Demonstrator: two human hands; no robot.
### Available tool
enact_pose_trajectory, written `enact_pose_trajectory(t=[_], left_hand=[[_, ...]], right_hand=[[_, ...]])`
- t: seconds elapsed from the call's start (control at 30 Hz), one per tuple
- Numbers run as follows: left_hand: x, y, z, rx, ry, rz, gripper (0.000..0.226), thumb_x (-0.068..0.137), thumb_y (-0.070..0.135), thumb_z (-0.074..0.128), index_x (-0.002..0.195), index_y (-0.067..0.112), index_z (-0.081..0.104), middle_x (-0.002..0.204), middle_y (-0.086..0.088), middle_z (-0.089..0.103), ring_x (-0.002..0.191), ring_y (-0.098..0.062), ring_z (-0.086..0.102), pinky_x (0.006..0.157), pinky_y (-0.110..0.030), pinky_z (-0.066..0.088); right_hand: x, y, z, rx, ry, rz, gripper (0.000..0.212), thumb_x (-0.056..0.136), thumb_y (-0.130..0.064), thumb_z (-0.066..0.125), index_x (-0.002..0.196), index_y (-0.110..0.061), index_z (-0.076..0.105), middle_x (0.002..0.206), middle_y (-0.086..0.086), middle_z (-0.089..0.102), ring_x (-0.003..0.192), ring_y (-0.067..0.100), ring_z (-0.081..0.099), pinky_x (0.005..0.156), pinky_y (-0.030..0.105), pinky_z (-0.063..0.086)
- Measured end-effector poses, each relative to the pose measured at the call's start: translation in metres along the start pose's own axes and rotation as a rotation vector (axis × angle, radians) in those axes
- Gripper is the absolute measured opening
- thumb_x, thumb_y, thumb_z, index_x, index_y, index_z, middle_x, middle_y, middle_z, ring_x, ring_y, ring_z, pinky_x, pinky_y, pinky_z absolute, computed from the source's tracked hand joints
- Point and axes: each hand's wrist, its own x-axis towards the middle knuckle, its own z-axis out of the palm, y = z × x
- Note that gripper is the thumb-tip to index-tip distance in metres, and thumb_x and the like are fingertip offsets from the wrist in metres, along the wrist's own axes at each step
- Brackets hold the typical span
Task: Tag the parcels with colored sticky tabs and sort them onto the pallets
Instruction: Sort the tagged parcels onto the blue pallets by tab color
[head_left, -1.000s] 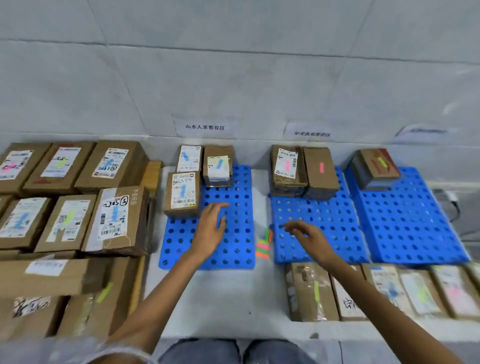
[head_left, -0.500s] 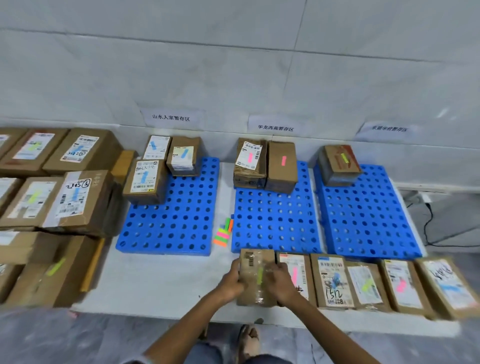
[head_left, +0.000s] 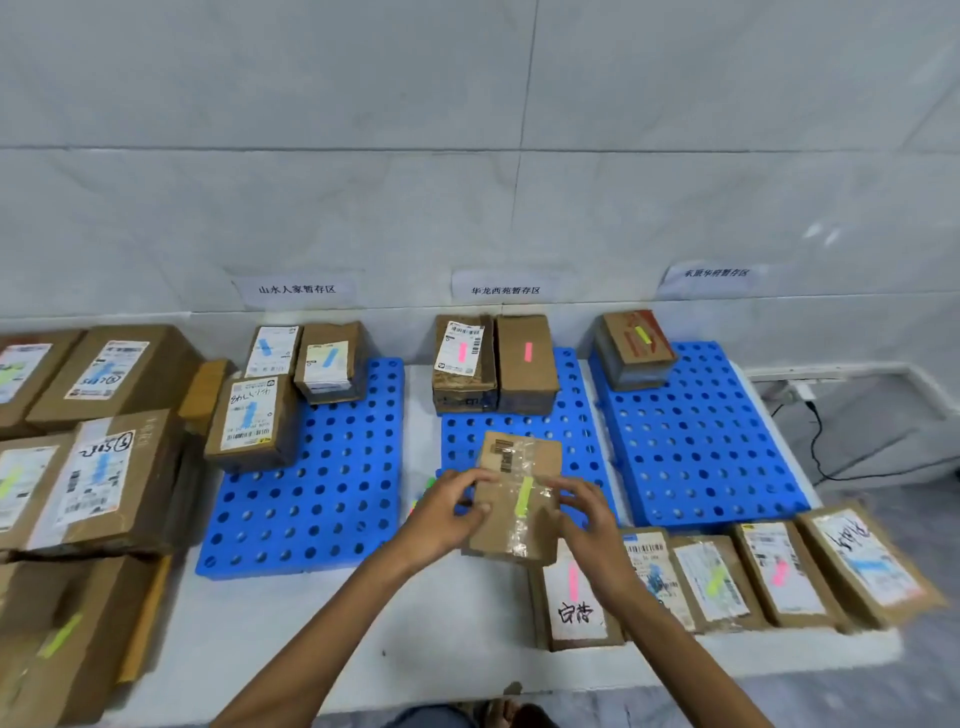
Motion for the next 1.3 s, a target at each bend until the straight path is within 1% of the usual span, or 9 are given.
enact_pose_trajectory(t=[0.13,0.3,0.5,0.7,0.77,0.87,1.07,1.13,1.3], left_hand=[[0.044,0.049,0.029,-0.049,-0.02,0.087,0.033,0.091,0.014,0.056,0.122,0.026,0.054,0.125,0.003,0.047,0.1,-0.007,0.054,0.074,-0.011,0.049],[0.1,0.082,0.09,-0.069,-0.116,0.034,0.034,0.094,0.015,0.053,0.126,0.025,0.05,0.13,0.005,0.044,0.106,-0.011,0.051,0.084,-0.028,0.048],[0.172,0.088,0.17,-0.127,-0.088,-0.122,0.036,0.093,0.0,0.048,0.126,0.015,0.05,0.135,-0.004,0.045,0.109,-0.015,0.051,0.077,-0.023,0.048],[0.237,0.081,0.22,-0.09,-0.016,-0.191,0.045,0.087,0.002,0.059,0.128,0.017,0.046,0.138,-0.001,0.042,0.129,-0.018,0.04,0.094,-0.022,0.041],[0.253,0.085,0.225,-0.149,0.003,-0.229,0.055,0.086,0.004,0.061,0.134,0.017,0.038,0.138,0.002,0.038,0.127,-0.014,0.038,0.094,-0.025,0.041],[0.268,0.091,0.227,-0.235,0.018,-0.272,0.06,0.088,-0.002,0.055,0.139,0.016,0.03,0.143,-0.002,0.034,0.128,-0.017,0.037,0.088,-0.026,0.045],[0.276,0.103,0.209,-0.162,0.02,-0.291,0.057,0.095,0.001,0.044,0.145,0.018,0.022,0.153,-0.005,0.022,0.137,-0.023,0.031,0.082,-0.024,0.041],[0.26,0.104,0.192,-0.112,0.046,-0.267,0.054,0.097,0.005,0.043,0.145,0.02,0.025,0.151,-0.005,0.026,0.131,-0.022,0.039,0.076,-0.025,0.044],[0.188,0.069,0.153,-0.073,0.091,-0.202,0.04,0.097,0.005,0.044,0.136,0.014,0.039,0.137,-0.008,0.043,0.127,-0.022,0.042,0.095,-0.037,0.046]], right_hand=[[0.022,-0.005,-0.05,0.055,0.174,-0.019,0.031,0.09,-0.006,0.055,0.113,-0.026,0.061,0.122,-0.007,0.054,0.113,0.005,0.052,0.092,0.026,0.045],[0.058,0.028,-0.125,0.02,0.288,0.148,0.034,0.093,-0.002,0.048,0.125,-0.009,0.056,0.124,0.006,0.057,0.12,0.023,0.051,0.1,0.047,0.045],[0.115,0.069,-0.192,-0.052,0.171,0.208,0.039,0.094,0.004,0.044,0.131,-0.001,0.049,0.143,0.008,0.043,0.133,0.023,0.04,0.095,0.022,0.04],[0.172,0.101,-0.23,-0.119,-0.053,0.228,0.056,0.092,0.015,0.038,0.143,-0.004,0.03,0.156,0.004,0.016,0.134,0.009,0.029,0.097,0.021,0.042],[0.193,0.105,-0.234,-0.237,-0.098,0.171,0.056,0.093,0.013,0.035,0.145,-0.002,0.022,0.156,0.007,0.01,0.142,0.019,0.02,0.094,-0.002,0.029],[0.213,0.112,-0.239,-0.38,-0.147,0.123,0.057,0.093,0.012,0.034,0.146,0.0,0.016,0.156,0.011,0.005,0.144,0.024,0.012,0.095,0.0,0.017],[0.218,0.112,-0.256,-0.589,-0.116,0.044,0.057,0.095,0.0,0.042,0.147,-0.005,0.018,0.155,0.012,0.014,0.144,0.029,0.012,0.118,0.037,0.014],[0.202,0.101,-0.256,-0.57,-0.041,0.005,0.052,0.094,-0.001,0.044,0.144,-0.006,0.03,0.15,0.011,0.028,0.141,0.026,0.023,0.116,0.034,0.022],[0.122,0.079,-0.219,-0.297,-0.136,0.011,0.024,0.096,-0.003,0.044,0.108,-0.014,0.061,0.104,0.002,0.064,0.093,0.009,0.06,0.081,0.018,0.05]])
